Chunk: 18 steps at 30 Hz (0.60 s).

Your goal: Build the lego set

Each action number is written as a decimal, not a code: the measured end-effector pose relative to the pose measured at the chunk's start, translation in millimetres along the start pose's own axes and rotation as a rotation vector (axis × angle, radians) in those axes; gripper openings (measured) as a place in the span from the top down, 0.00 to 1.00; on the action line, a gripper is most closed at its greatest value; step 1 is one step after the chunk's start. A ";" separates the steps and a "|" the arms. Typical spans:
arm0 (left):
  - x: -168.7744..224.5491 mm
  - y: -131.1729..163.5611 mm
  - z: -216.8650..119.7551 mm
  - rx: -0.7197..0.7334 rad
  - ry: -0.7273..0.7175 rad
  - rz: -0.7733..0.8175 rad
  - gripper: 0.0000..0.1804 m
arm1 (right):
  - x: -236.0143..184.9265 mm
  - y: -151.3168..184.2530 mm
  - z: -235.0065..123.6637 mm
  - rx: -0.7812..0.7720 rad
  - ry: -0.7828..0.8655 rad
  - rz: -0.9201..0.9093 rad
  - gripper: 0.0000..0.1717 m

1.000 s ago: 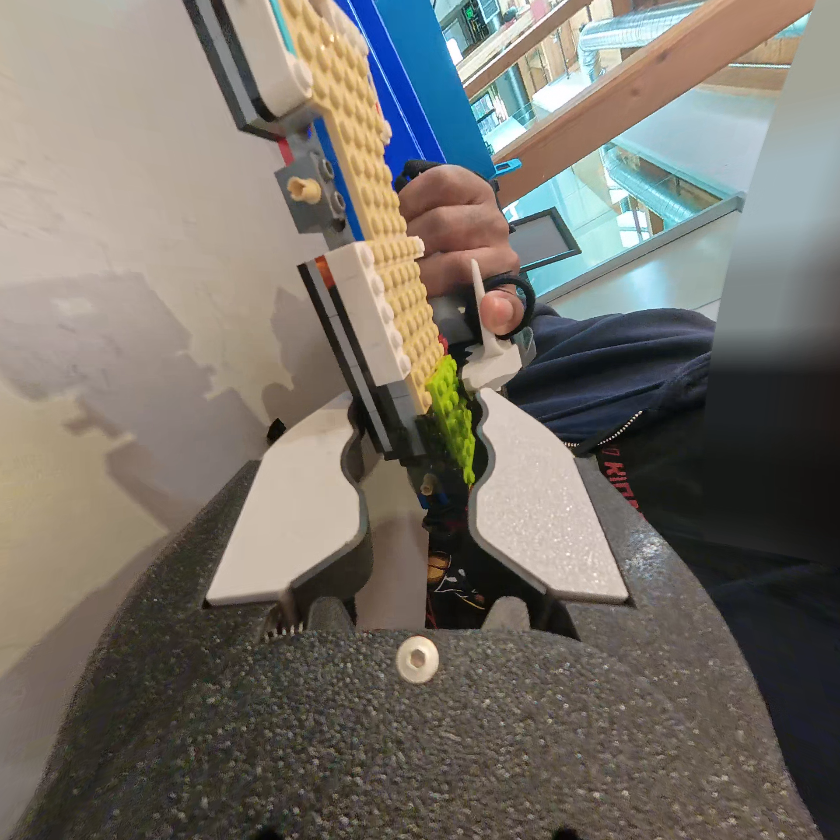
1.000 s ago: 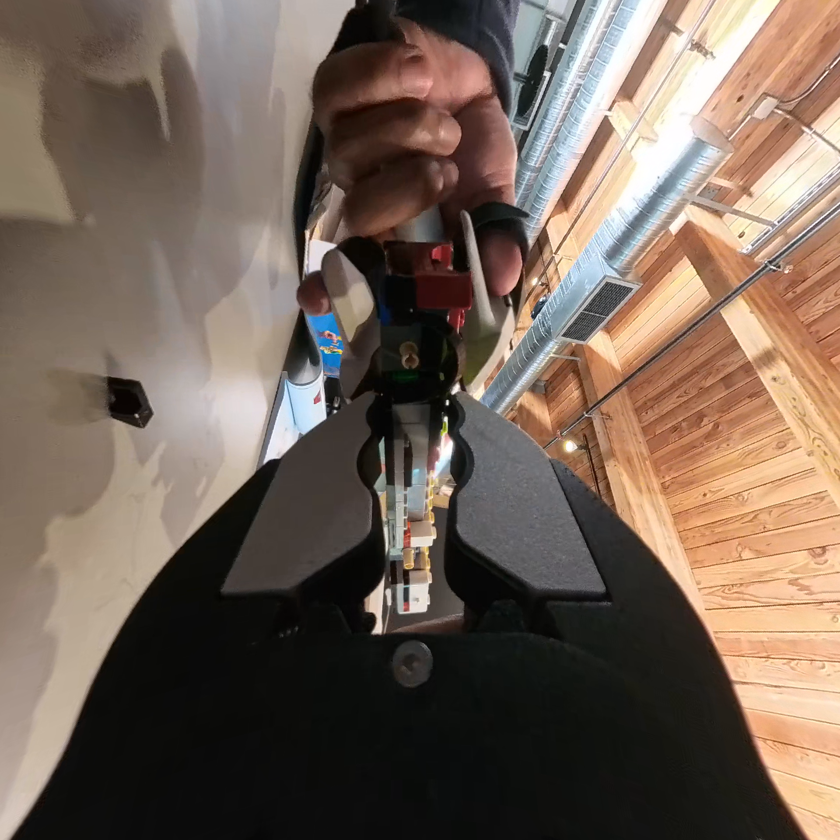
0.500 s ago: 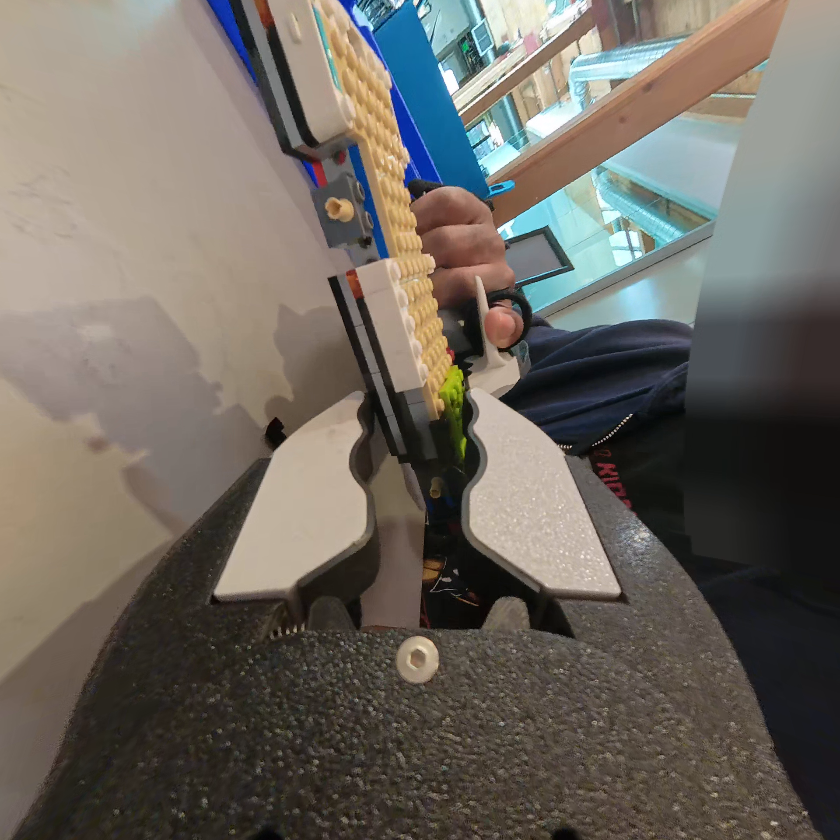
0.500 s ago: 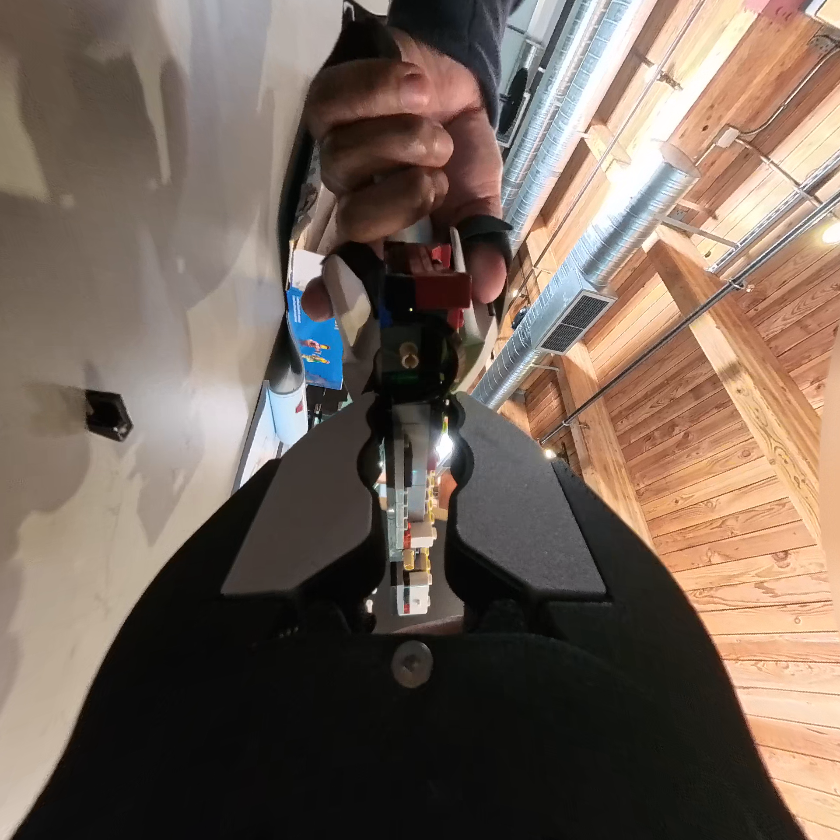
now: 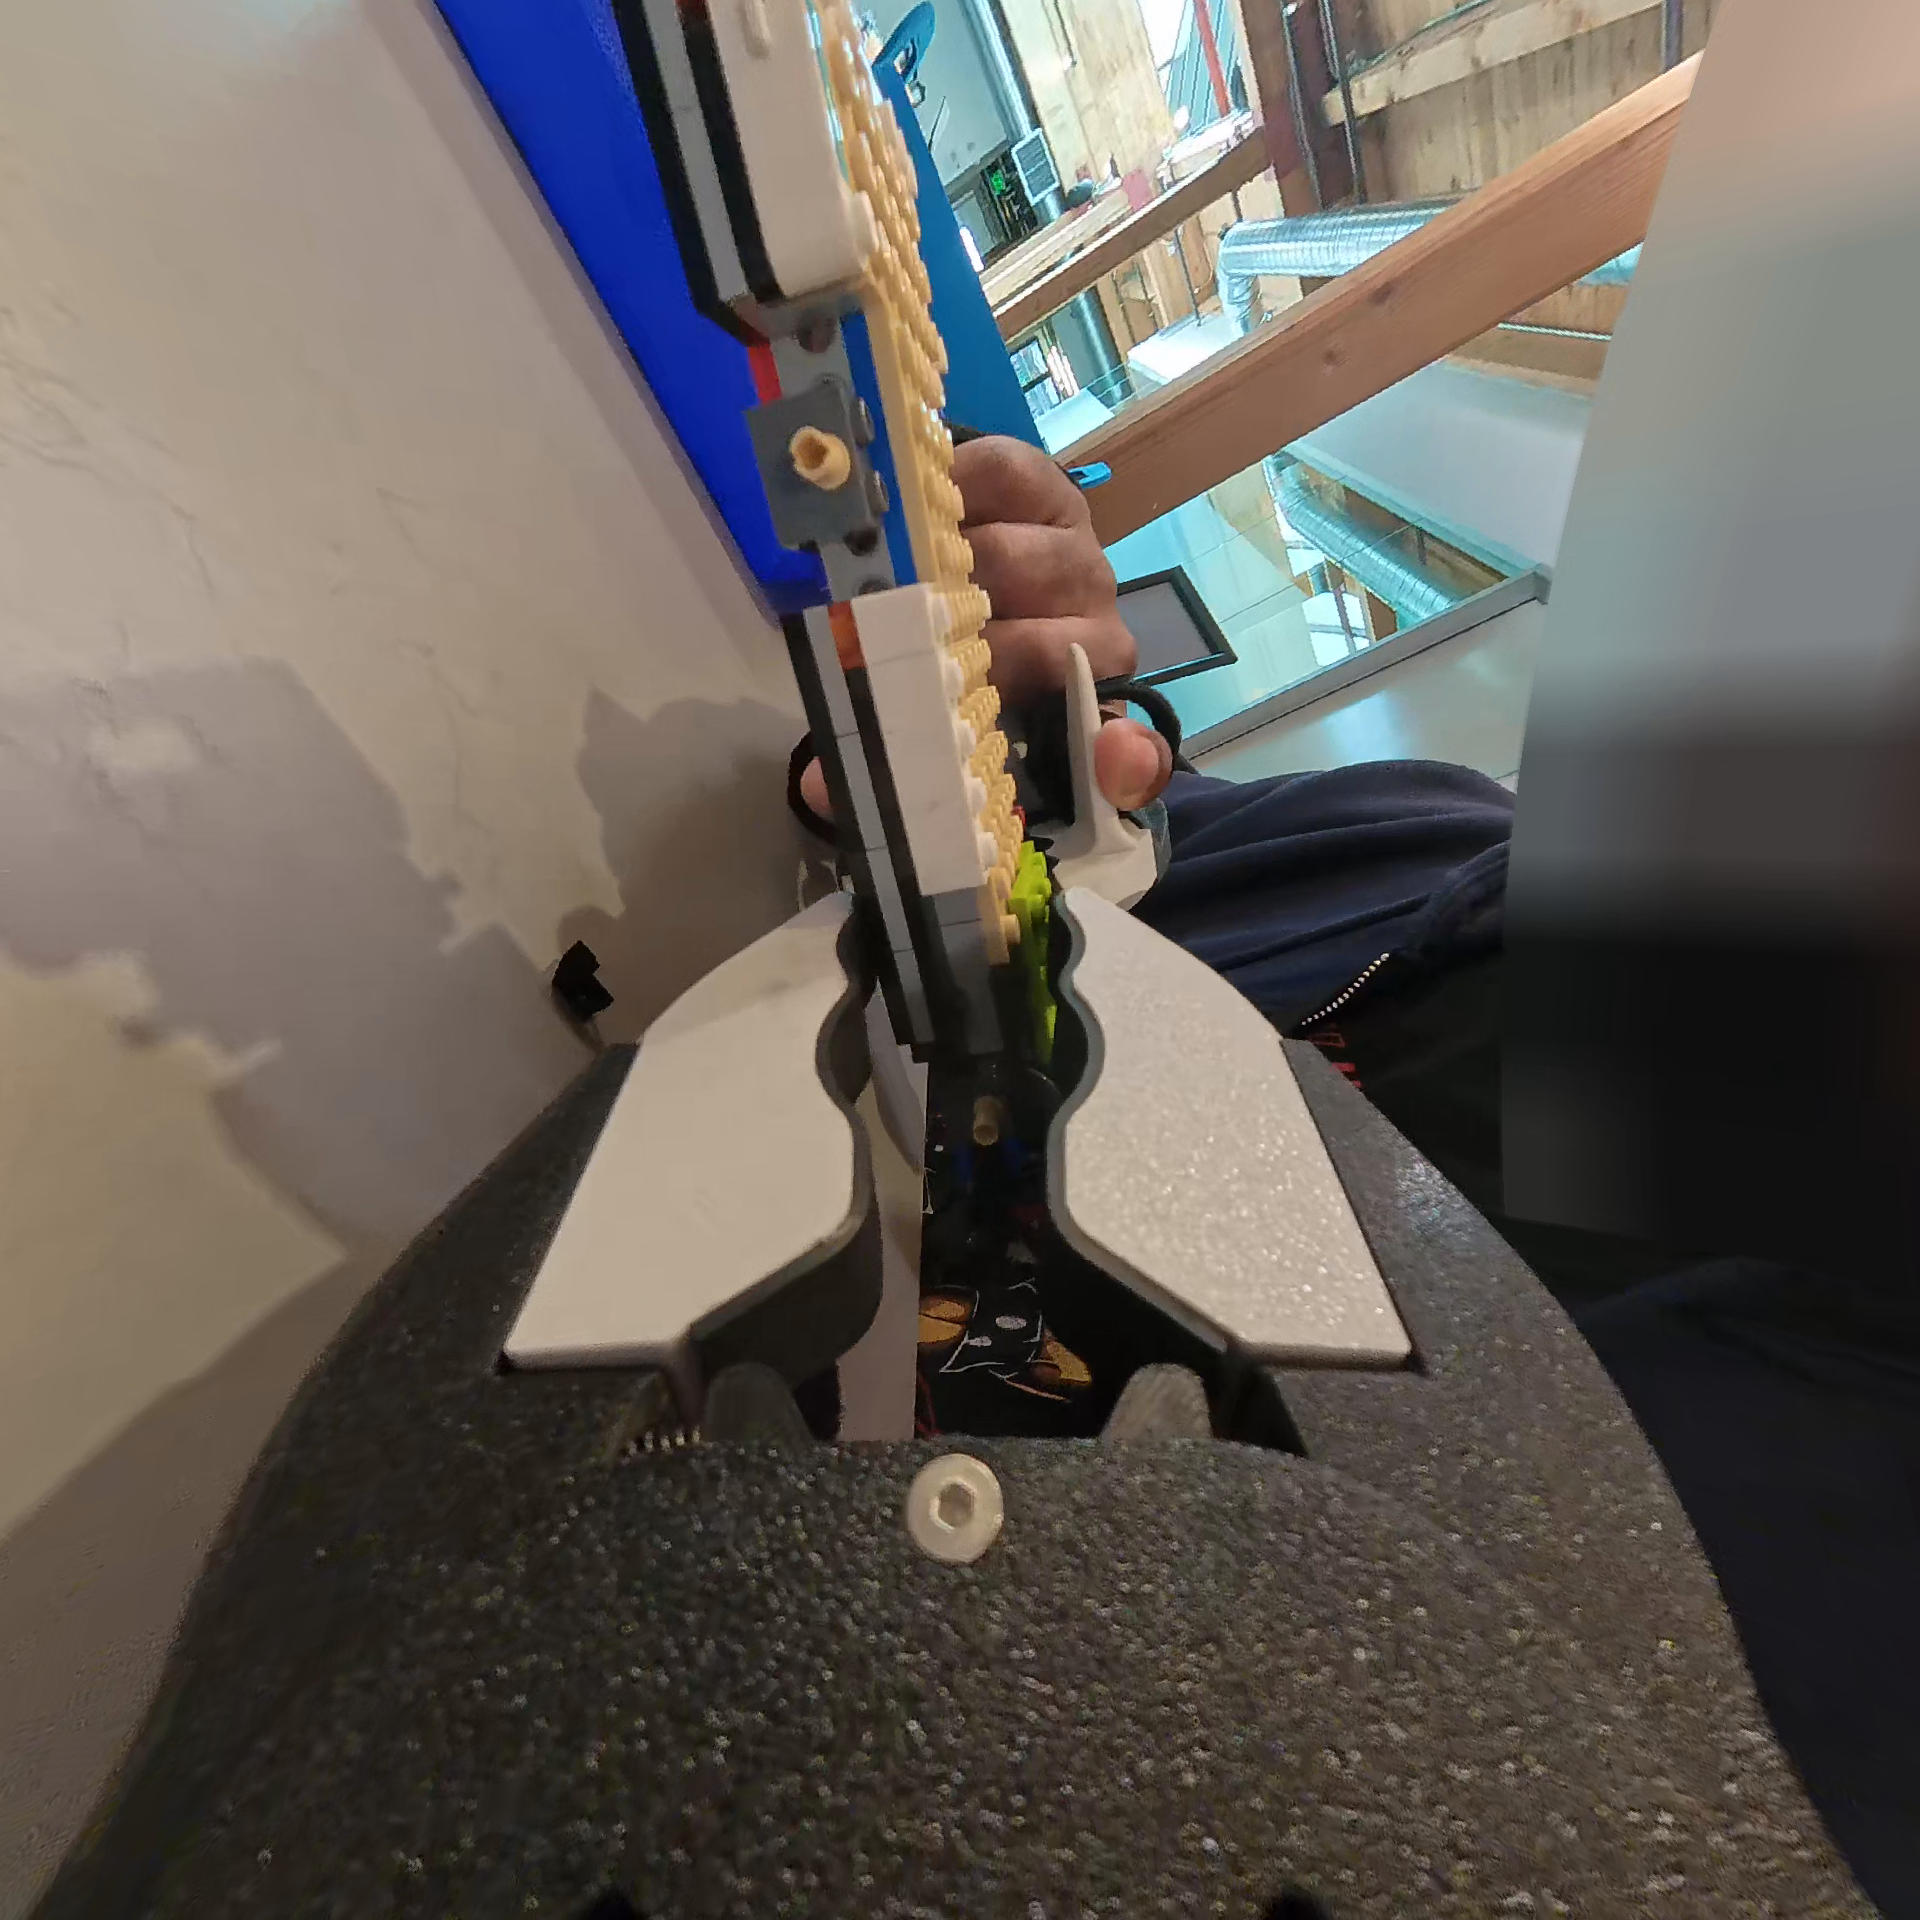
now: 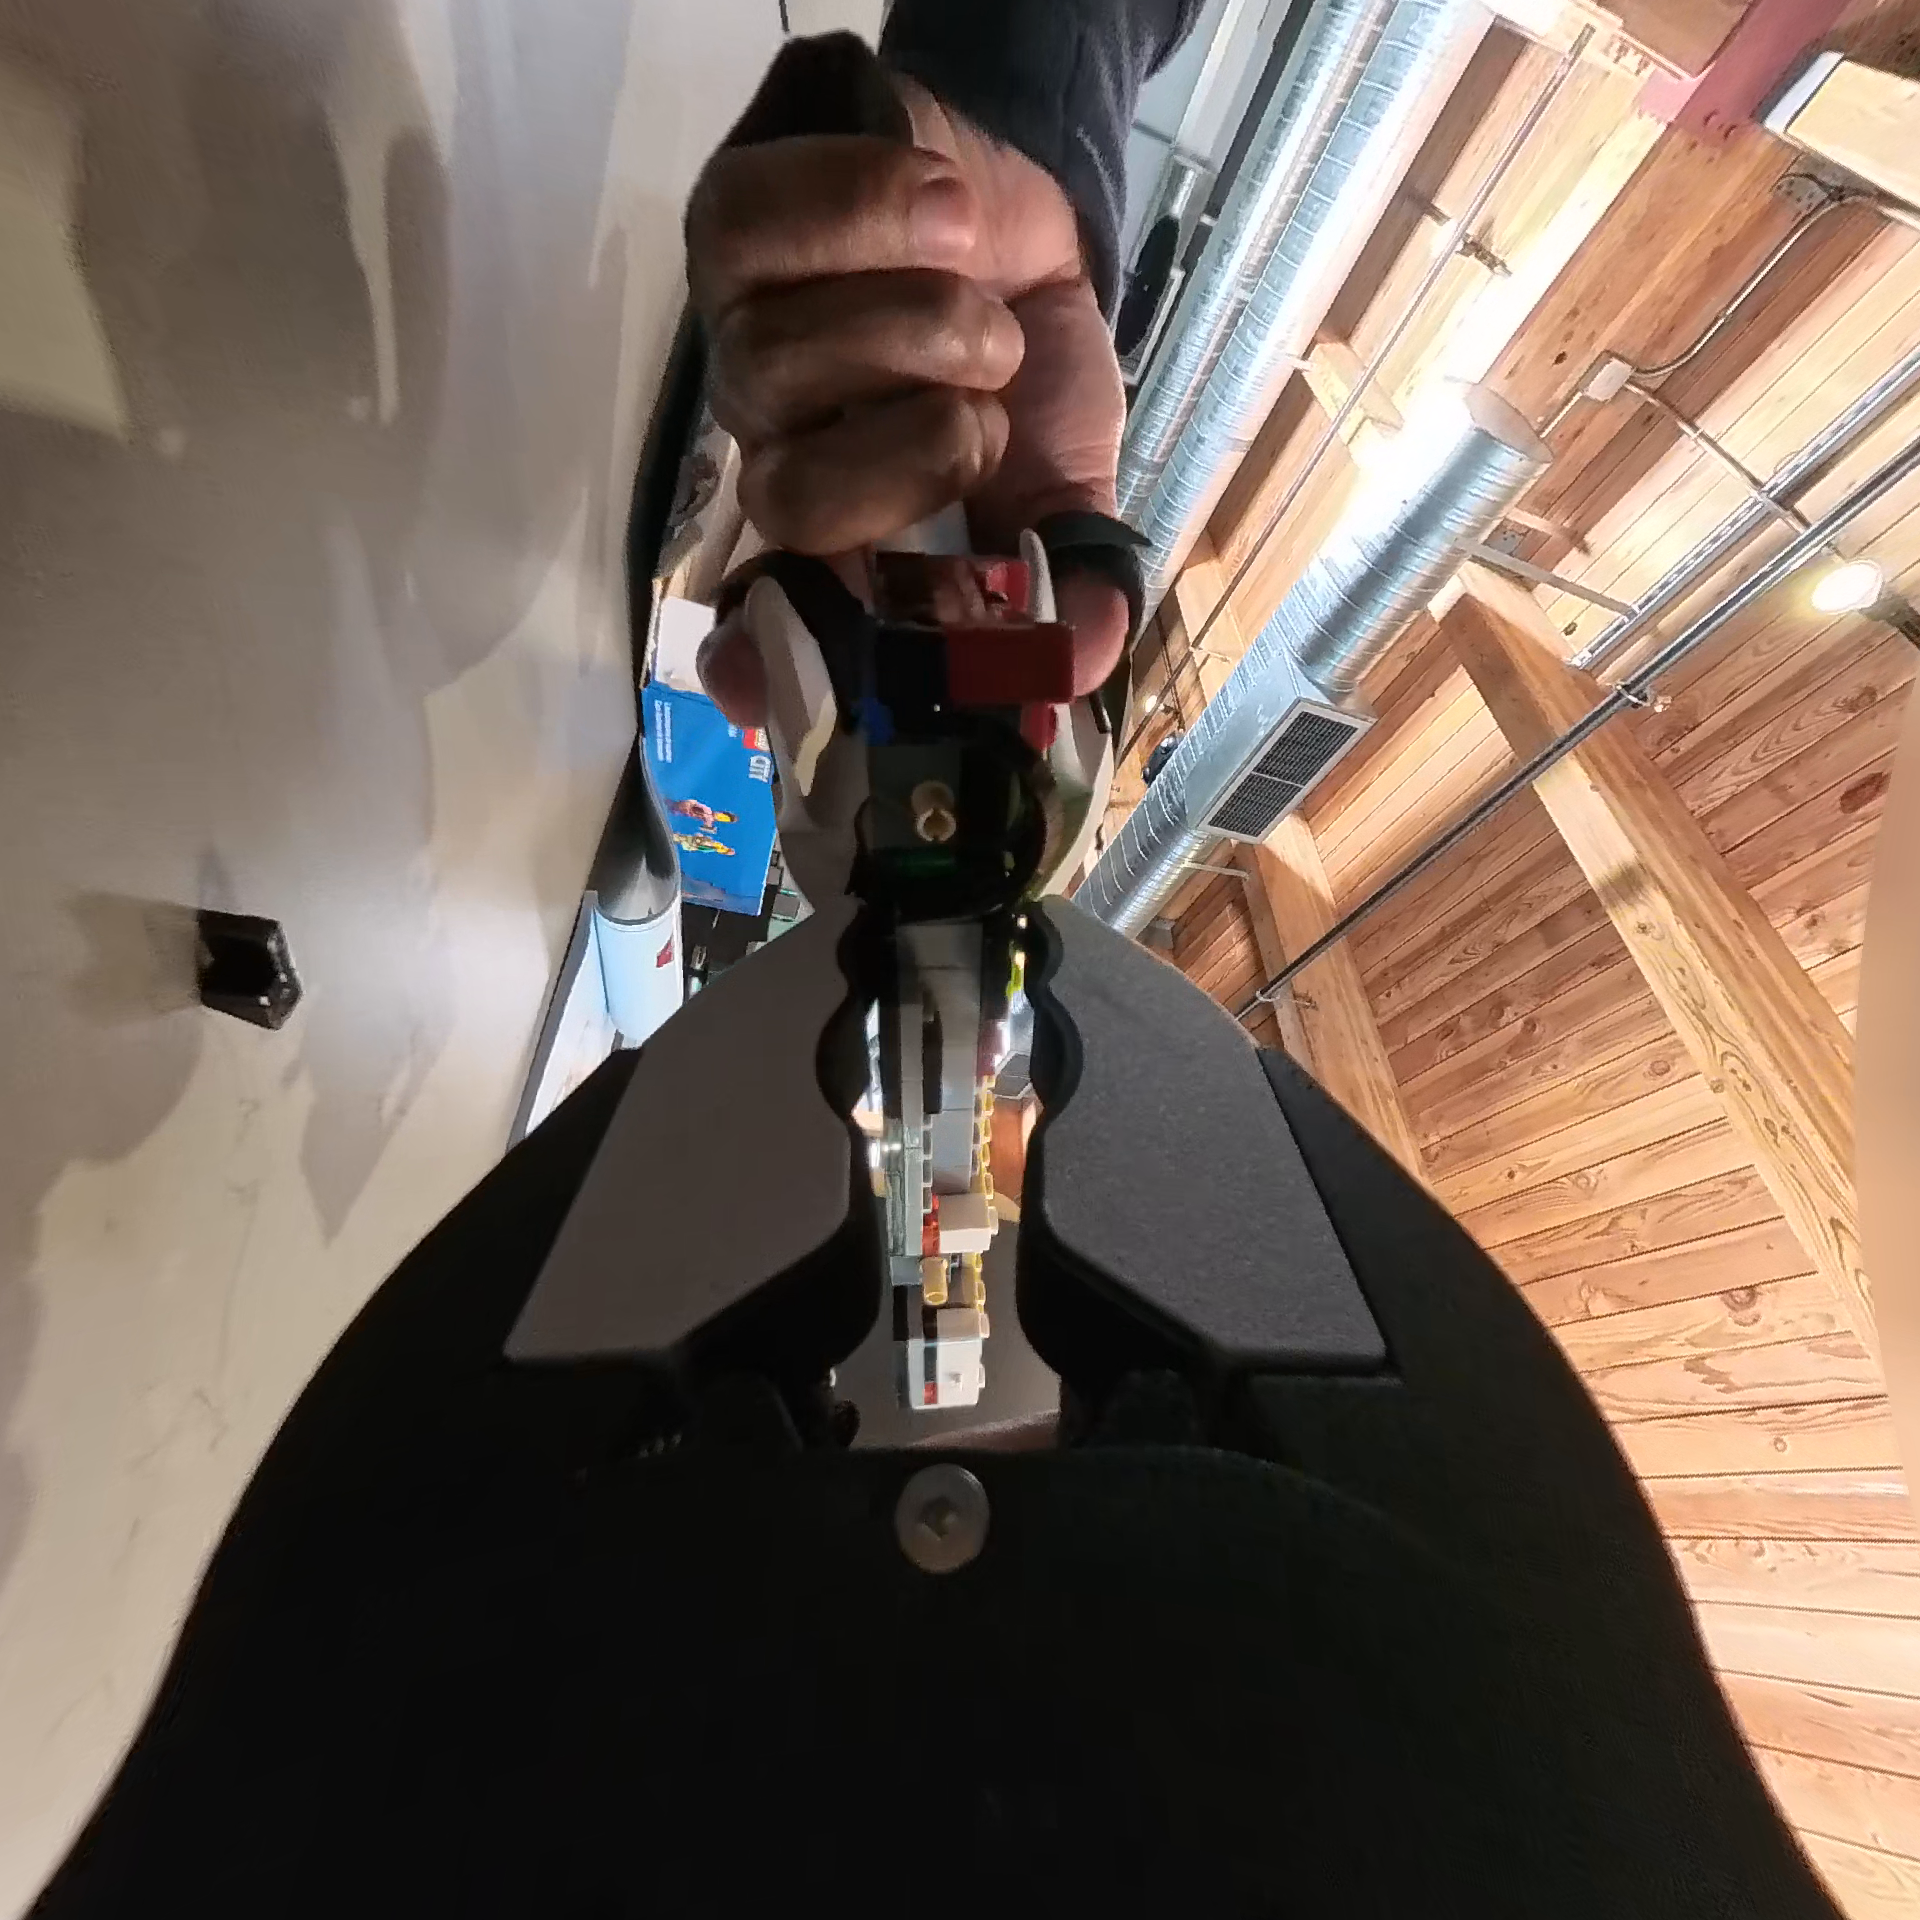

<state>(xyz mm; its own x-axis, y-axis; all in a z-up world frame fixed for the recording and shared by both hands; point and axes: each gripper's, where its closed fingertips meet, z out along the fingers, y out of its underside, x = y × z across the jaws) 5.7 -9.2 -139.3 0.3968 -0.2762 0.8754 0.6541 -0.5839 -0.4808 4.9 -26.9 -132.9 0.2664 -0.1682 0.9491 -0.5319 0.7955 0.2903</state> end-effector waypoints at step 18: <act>-1.1 -1.0 2.6 0.042 -0.082 0.045 0.83 | -2.1 2.8 -1.0 -0.005 -0.021 -0.034 0.84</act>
<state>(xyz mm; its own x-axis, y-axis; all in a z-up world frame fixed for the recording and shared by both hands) 6.3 -6.3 -139.9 0.4766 -0.2374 0.8464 0.6601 -0.5392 -0.5230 3.7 -23.8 -134.2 0.2673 -0.2071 0.9411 -0.5190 0.7919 0.3217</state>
